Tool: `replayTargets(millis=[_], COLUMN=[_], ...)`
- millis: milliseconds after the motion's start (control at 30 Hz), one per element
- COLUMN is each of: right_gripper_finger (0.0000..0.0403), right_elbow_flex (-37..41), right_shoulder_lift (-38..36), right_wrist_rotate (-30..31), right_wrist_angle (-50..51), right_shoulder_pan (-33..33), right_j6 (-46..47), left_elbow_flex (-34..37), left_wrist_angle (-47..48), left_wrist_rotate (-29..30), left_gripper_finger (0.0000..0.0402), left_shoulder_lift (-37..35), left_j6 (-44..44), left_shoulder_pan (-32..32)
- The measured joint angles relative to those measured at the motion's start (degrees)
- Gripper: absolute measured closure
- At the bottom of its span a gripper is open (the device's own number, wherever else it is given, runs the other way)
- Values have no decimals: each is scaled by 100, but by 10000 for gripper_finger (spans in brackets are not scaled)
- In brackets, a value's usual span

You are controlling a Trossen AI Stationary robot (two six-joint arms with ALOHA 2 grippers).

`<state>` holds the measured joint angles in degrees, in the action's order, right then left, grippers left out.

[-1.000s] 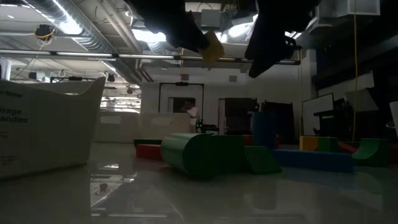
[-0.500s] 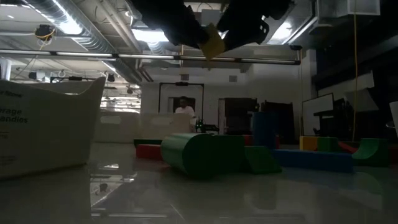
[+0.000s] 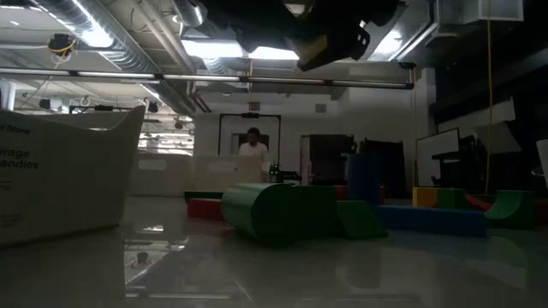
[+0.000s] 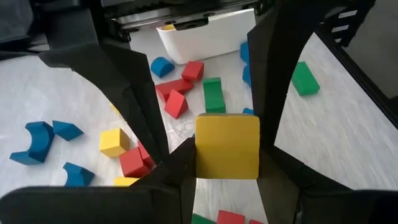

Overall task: Sort blocks
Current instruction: Put the yellow block into the bottom right white bin

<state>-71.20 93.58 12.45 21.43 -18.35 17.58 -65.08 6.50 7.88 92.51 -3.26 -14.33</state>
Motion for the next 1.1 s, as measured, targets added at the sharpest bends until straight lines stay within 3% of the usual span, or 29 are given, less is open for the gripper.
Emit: replayTargets(millis=[200, 600, 767, 967, 1100], right_gripper_finger=[148, 270, 270, 226, 249], right_elbow_flex=[0, 0, 4, 7, 7], right_shoulder_lift=[-4, -7, -7, -7, -7], right_wrist_rotate=[-5, 4, 0, -56, -23], right_wrist_angle=[158, 154, 105, -63, -52], right_shoulder_pan=[0, -4, -4, -4, -2], right_j6=[11, 16, 18, 19, 18], left_elbow_flex=[0, 0, 0, -2, -2], left_wrist_angle=[-2, 23, 24, -11, 4], left_wrist_rotate=[5, 48, 42, -17, -9], left_gripper_finger=[284, 284, 284, 284, 276], left_shoulder_lift=[-4, -14, -15, -26, -26], left_j6=[26, 116, 200, 135, 174], left_shoulder_pan=[0, 7, 5, -4, 2])
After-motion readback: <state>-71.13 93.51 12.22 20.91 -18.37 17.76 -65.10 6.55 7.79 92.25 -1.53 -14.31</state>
